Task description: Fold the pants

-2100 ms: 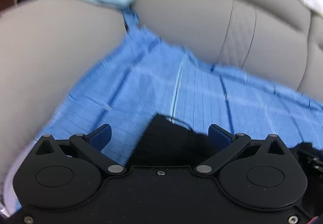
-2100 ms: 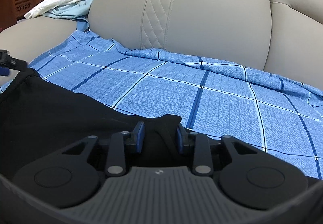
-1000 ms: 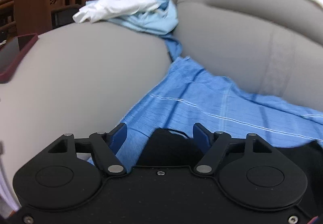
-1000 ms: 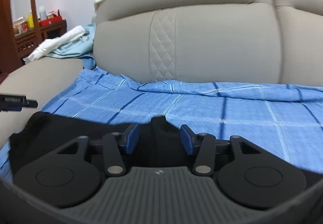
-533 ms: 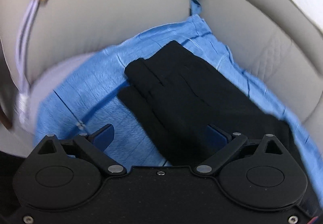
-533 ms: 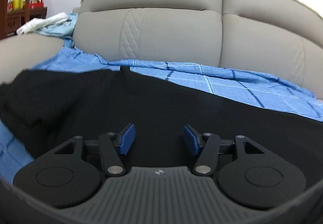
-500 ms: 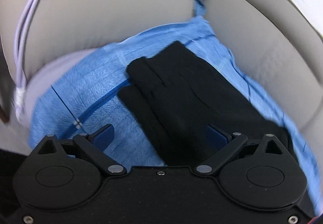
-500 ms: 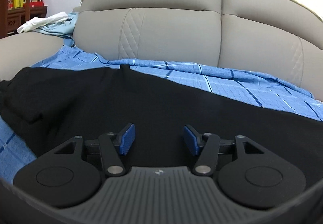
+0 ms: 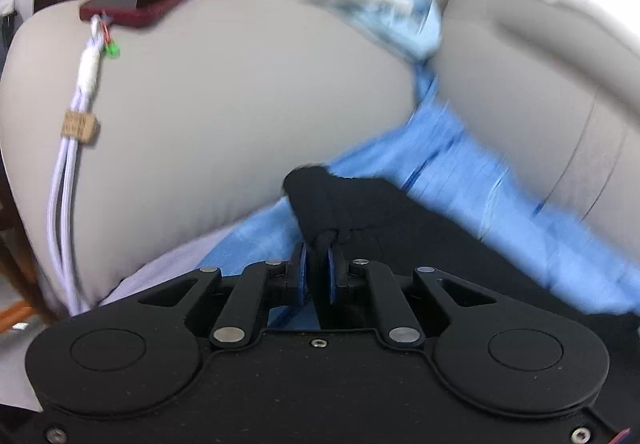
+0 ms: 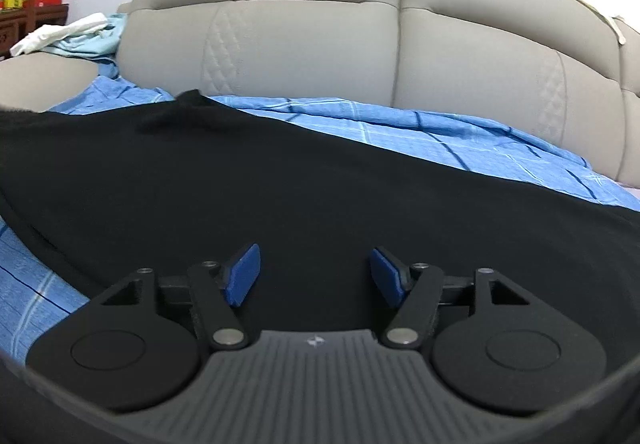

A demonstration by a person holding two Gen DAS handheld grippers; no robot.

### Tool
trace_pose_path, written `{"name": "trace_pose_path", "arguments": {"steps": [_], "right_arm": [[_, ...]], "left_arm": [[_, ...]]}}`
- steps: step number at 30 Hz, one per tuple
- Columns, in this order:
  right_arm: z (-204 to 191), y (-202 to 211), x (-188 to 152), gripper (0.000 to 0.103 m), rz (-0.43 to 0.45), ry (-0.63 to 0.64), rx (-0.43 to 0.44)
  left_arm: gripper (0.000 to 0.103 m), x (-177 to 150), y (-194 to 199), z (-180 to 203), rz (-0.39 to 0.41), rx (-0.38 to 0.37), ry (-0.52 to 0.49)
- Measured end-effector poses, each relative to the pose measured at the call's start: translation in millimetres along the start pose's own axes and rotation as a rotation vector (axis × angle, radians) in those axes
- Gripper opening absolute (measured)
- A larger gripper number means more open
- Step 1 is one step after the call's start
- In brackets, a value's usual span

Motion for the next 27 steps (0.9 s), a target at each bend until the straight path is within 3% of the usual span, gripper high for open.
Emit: {"name": "trace_pose_path", "arguments": {"steps": [3, 7, 10, 13, 16, 24, 26, 27], "right_arm": [[9, 4, -2, 0.077, -0.016, -0.021, -0.027], [22, 13, -5, 0.078, -0.028, -0.047, -0.041], [50, 15, -7, 0.078, -0.041, -0.122, -0.08], [97, 16, -10, 0.078, -0.058, -0.295, -0.13], [147, 22, -16, 0.078, -0.046, -0.411, -0.19], [267, 17, -4, 0.078, -0.073, -0.553, -0.351], [297, 7, 5, 0.078, -0.107, -0.598, -0.351], [313, -5, 8, 0.069, -0.17, -0.627, -0.348]], "left_arm": [[0.026, -12, -11, 1, -0.033, 0.08, -0.045], [0.044, -19, 12, 6, 0.048, 0.112, -0.056], [0.046, -25, 38, 23, 0.142, 0.119, -0.136], [0.05, -35, 59, 50, 0.199, 0.076, -0.232], [0.05, -49, 62, 81, 0.182, -0.001, -0.326], [0.045, -85, 60, 167, 0.126, -0.125, -0.519], [0.045, -91, 62, 191, 0.123, -0.176, -0.568], [0.045, -94, 62, 205, 0.12, -0.196, -0.593]]}}
Point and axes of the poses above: each gripper's, at about its wrist camera, not at the fingertips, and y roughly against the way its jaws point, z to its right, x to its top, the point moved 3 cm from there along -y, roughly the way its jaws point, and after that the axes turned 12 degrees about -z, right-handed, at the moved point
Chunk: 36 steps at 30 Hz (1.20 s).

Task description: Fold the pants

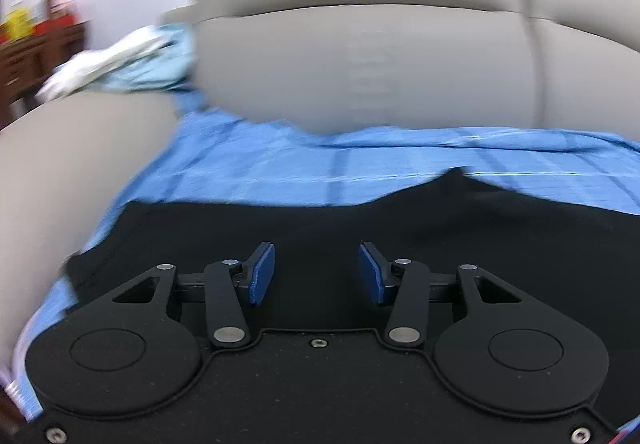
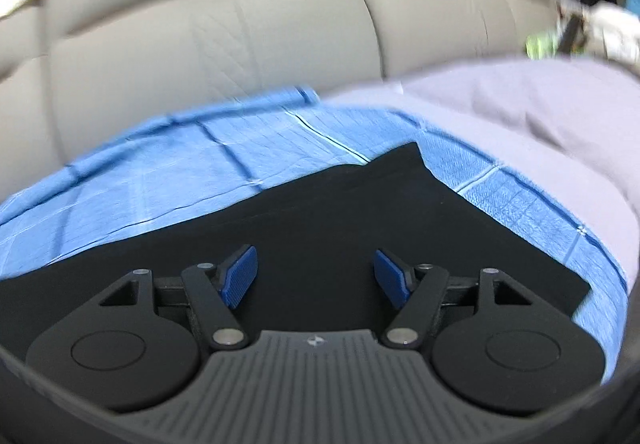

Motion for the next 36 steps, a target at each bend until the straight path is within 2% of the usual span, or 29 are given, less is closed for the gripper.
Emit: {"name": "trace_pose_path", "arguments": {"steps": [1, 2, 3, 5, 7, 10, 11, 15, 16, 19, 23, 27, 29, 32, 33, 35, 36], "right_arm": [[0, -8, 8, 0.055, 0.005, 0.019, -0.035], [1, -17, 16, 0.053, -0.001, 0.05, -0.081], [2, -23, 24, 0.051, -0.008, 0.06, -0.082], [11, -32, 32, 0.051, -0.013, 0.048, -0.047], [17, -40, 37, 0.051, -0.009, 0.057, -0.018], [21, -50, 43, 0.05, -0.005, 0.079, -0.012], [21, -54, 44, 0.05, -0.001, 0.093, -0.023], [19, -64, 56, 0.048, 0.008, 0.114, -0.037], [23, -62, 61, 0.057, 0.011, 0.097, -0.024], [45, -50, 67, 0.056, 0.01, -0.058, 0.033], [63, -38, 76, 0.056, -0.063, -0.118, 0.002], [69, -40, 85, 0.057, -0.196, -0.14, 0.011], [67, -47, 89, 0.058, -0.234, -0.132, -0.037], [58, -65, 93, 0.066, -0.28, -0.1, -0.102], [55, -67, 93, 0.054, -0.284, -0.091, -0.119], [47, -64, 92, 0.019, -0.264, -0.074, -0.148], [45, -62, 92, 0.015, -0.255, -0.08, -0.148]], "left_arm": [[0.044, 4, -2, 12, -0.001, -0.019, -0.021], [0.044, 8, -5, 25, -0.004, -0.038, -0.043], [0.043, 12, -10, 37, -0.006, -0.058, -0.067], [0.042, 18, -25, 61, -0.01, -0.092, -0.12], [0.038, 22, -46, 84, -0.039, -0.087, -0.151], [0.037, 28, -81, 97, -0.093, -0.077, -0.097], [0.038, 30, -85, 98, -0.072, -0.081, -0.064], [0.038, 38, -92, 96, -0.079, -0.07, -0.042], [0.039, 38, -92, 95, -0.079, -0.068, -0.046], [0.042, 37, -92, 89, -0.07, -0.052, -0.067], [0.042, 37, -90, 83, -0.074, -0.058, -0.053], [0.046, 42, -87, 83, -0.08, -0.07, -0.059], [0.052, 44, -87, 86, -0.082, -0.07, -0.076], [0.056, 48, -88, 90, -0.08, -0.063, -0.087], [0.057, 48, -89, 91, -0.08, -0.066, -0.086], [0.057, 49, -88, 93, -0.082, -0.071, -0.075], [0.057, 49, -85, 94, -0.08, -0.071, -0.067]]}}
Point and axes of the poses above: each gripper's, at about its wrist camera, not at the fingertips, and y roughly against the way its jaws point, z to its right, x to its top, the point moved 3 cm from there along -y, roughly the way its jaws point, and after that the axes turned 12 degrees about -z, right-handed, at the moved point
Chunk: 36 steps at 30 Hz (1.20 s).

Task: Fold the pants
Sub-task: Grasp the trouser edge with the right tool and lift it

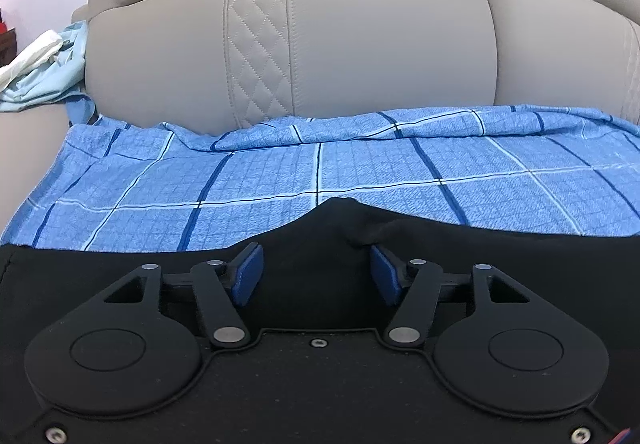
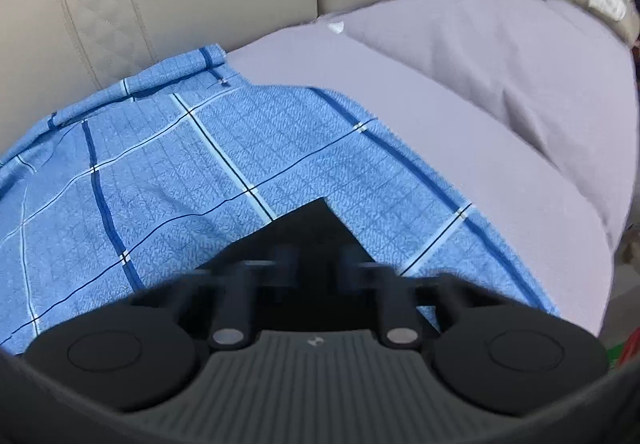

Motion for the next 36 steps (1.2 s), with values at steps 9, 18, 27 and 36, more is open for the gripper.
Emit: {"name": "trace_pose_path", "arguments": {"steps": [9, 18, 27, 36], "right_arm": [[6, 12, 24, 0.013, 0.12, -0.038, 0.109], [3, -1, 20, 0.057, 0.141, 0.038, 0.177], [69, 70, -40, 0.078, 0.268, -0.077, 0.396], [123, 66, -150, 0.058, 0.295, -0.398, 0.385]], "left_arm": [[0.067, -7, 25, 24, 0.118, -0.033, -0.059], [0.067, -15, 14, 23, 0.051, -0.032, -0.046], [0.069, -37, 40, -8, 0.057, 0.005, -0.072], [0.065, -29, 9, -50, -0.022, 0.066, 0.01]]}}
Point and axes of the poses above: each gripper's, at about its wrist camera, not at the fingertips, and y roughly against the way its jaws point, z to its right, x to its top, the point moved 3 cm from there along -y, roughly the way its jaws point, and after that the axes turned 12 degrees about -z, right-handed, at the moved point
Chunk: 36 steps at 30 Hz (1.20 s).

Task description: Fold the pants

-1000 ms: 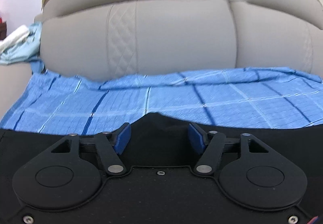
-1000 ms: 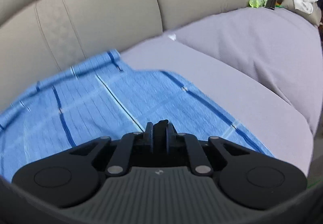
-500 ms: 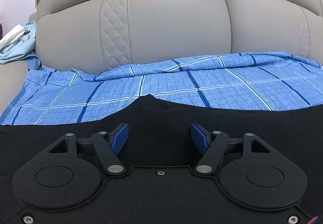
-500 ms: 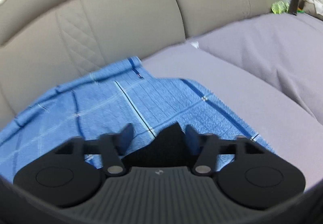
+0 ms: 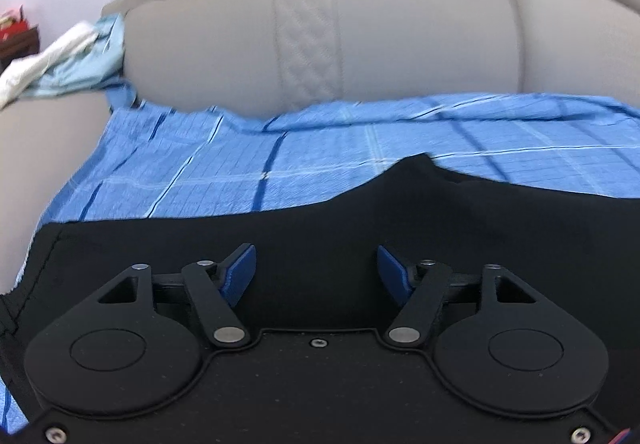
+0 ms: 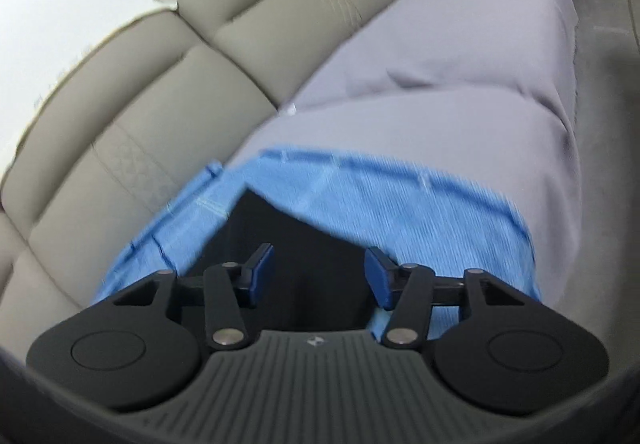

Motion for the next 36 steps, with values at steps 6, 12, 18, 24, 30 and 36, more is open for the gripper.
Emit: {"name": "trace_pose_path", "arguments": {"steps": [6, 12, 18, 24, 30, 36], "right_arm": [[0, -18, -17, 0.062, -0.048, 0.052, -0.069], [-11, -36, -12, 0.064, -0.03, 0.166, -0.107], [-23, -51, -6, 0.056, -0.057, 0.265, -0.077], [-24, -60, -3, 0.066, -0.002, 0.299, -0.098], [-42, -62, 1, 0.009, -0.021, 0.254, -0.126], [-156, -52, -19, 0.008, 0.006, 0.483, -0.131]], "left_arm": [[0.07, 19, -24, -13, -0.031, 0.022, 0.092], [0.072, 29, -41, -23, -0.053, 0.015, 0.134], [0.059, 31, -26, -31, -0.05, 0.035, 0.178], [0.067, 2, 26, -30, 0.051, 0.003, 0.041], [0.068, -33, 36, -55, 0.008, 0.032, 0.015], [0.068, -60, 33, -110, -0.031, 0.082, 0.139]]}}
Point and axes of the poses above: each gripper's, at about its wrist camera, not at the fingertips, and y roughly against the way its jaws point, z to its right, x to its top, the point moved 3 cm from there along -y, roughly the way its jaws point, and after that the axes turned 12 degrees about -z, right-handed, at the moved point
